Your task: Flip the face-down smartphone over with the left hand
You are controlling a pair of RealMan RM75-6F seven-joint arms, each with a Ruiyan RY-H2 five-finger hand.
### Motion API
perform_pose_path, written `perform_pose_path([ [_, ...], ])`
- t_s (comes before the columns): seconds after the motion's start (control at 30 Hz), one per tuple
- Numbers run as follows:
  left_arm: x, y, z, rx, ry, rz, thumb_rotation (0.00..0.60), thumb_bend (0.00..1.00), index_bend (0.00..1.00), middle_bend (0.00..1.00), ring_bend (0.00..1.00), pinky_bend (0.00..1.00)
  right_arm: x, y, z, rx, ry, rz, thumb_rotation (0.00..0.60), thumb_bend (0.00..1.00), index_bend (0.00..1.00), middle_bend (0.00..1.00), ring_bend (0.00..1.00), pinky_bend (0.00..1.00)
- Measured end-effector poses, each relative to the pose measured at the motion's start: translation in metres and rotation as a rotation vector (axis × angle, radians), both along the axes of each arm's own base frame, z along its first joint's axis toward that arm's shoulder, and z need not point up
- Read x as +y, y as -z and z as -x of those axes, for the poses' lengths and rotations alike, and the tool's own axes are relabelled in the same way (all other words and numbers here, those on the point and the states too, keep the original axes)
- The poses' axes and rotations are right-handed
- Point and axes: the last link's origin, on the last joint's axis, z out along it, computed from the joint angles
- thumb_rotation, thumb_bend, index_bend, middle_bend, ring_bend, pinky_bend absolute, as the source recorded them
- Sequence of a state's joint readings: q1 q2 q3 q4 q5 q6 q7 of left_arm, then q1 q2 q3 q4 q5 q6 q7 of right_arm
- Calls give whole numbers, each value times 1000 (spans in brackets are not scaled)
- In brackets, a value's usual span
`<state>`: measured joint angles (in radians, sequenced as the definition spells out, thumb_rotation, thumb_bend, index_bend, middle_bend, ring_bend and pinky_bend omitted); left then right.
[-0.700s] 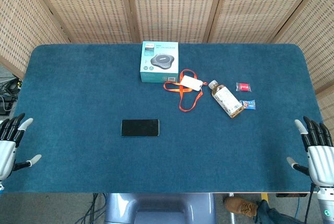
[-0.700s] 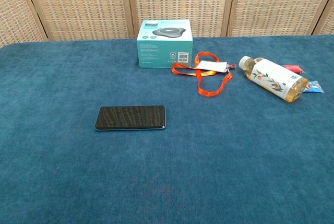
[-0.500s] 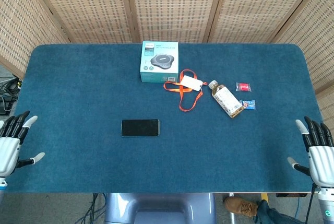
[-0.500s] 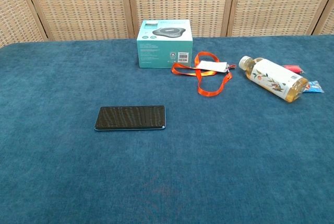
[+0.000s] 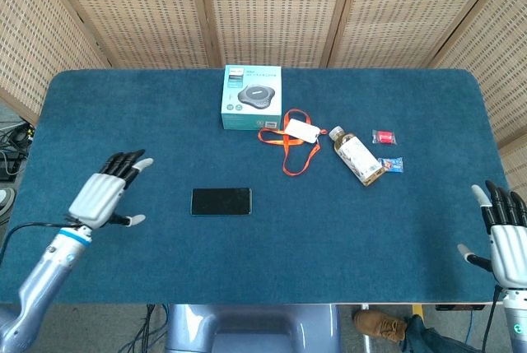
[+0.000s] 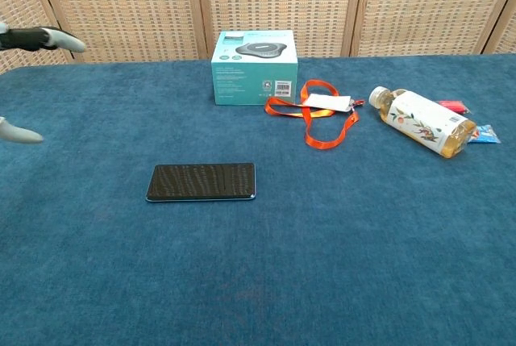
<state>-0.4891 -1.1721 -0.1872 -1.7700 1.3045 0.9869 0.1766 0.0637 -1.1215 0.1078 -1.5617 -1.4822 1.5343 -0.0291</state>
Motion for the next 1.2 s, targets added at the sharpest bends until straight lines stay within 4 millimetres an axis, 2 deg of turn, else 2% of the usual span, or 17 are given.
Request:
perform_pose_path([
  [0.13,25,30,-30,46,3,67,600,0,7,0,0,0,-4,0,4,0,21,2,600,0,0,0,0,0],
  [0.23,41,57,-55,54,-4,119,600,0,86,0,0,0,-6,0,6,2,34,4,600,0,0,0,0,0],
  [0.3,49,79,-74,37,-13,157,600,0,184,0,0,0,-7,0,9,4,47,5,600,0,0,0,0,0],
  [0.5,62,125,-117,42,-34,238,600,0,202,0,0,0,-10,-1,19,-1,81,1,600,0,0,0,0,0],
  [0.6,64,140,-129,56,-46,261,600,0,219,0,0,0,-10,-3,22,-7,91,8,600,0,0,0,0,0],
  [0.77,65,155,-136,88,-69,273,600,0,254,0,0,0,-8,-5,25,-14,98,10,600,0,0,0,0,0],
  [0.9,66,159,-139,115,-83,259,600,0,235,0,0,0,-8,-6,26,-19,98,9,600,0,0,0,0,0],
  [1.2,68,168,-130,140,-116,245,600,0,228,0,0,0,-8,-8,24,-33,85,10,600,0,0,0,0,0],
])
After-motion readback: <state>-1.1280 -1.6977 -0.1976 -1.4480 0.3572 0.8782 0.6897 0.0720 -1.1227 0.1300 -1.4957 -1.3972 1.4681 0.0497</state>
